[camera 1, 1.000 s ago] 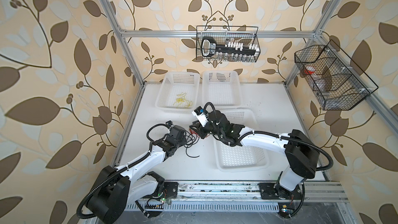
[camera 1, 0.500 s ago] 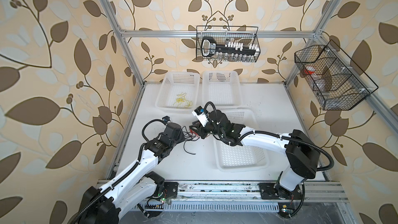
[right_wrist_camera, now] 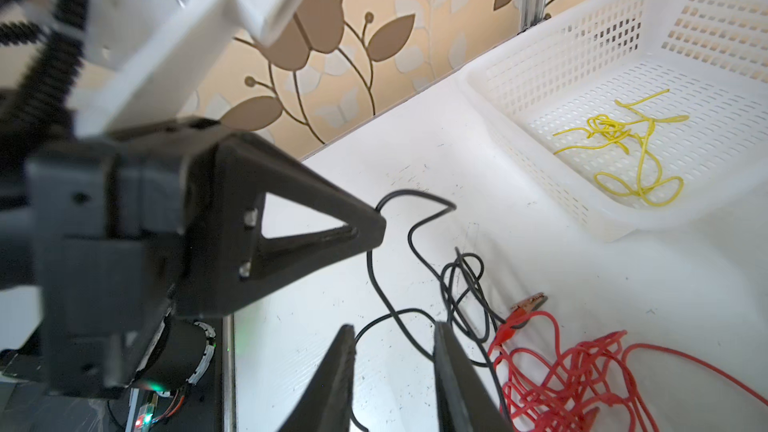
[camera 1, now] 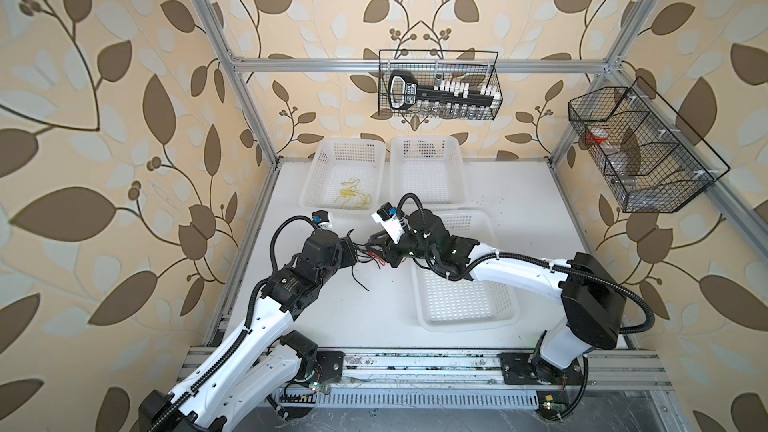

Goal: Untangle the cables
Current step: 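Lift the black wire with the left gripper while the right gripper holds it lower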

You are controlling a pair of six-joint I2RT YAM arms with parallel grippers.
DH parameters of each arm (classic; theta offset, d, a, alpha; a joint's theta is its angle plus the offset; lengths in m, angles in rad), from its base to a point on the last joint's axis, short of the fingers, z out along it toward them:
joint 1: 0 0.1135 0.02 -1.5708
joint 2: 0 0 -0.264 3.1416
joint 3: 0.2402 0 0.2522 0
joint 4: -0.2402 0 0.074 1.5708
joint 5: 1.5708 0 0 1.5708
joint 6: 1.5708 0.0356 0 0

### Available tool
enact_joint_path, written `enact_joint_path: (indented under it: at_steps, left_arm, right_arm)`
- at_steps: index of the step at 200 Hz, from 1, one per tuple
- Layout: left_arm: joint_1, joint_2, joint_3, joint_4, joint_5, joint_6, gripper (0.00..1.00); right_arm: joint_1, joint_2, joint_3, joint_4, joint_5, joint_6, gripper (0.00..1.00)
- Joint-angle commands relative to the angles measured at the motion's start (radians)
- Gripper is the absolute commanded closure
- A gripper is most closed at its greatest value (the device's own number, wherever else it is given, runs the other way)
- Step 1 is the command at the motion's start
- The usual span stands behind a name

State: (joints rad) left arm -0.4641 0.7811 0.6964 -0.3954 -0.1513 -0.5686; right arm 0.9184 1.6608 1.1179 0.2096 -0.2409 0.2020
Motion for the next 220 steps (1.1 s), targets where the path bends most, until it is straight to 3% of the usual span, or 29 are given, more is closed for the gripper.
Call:
enact_joint_path:
  at_steps: [1, 27, 57, 124, 176, 220]
  left_arm:
    - [0.001, -0.010, 0.082, 0.030, 0.040, 0.064, 1.00]
    - [0.001, 0.008, 0.135, 0.020, 0.070, 0.086, 1.00]
    - [0.001, 0.014, 0.170, 0.050, 0.135, 0.087, 1.00]
    - [0.001, 0.012, 0.219, 0.104, 0.247, 0.073, 1.00]
    - [0.001, 0.016, 0.250, 0.072, 0.193, 0.105, 1.00]
    - [0.001, 0.023, 0.228, 0.078, 0.192, 0.180, 1.00]
  right_arm:
    - [-0.003, -0.032, -0.038, 0.019, -0.096, -0.038, 0.61]
    - [0.002, -0.052, -0.082, 0.091, -0.132, -0.043, 0.54]
    - [0.004, -0.035, -0.058, 0.084, -0.107, -0.053, 0.53]
    - [0.006, -0.039, -0.040, 0.088, 0.081, -0.064, 0.52]
    - [0.011, -0.140, -0.102, 0.099, -0.081, -0.149, 0.52]
    - [0.009, -0.227, -0.132, 0.071, -0.035, -0.155, 0.48]
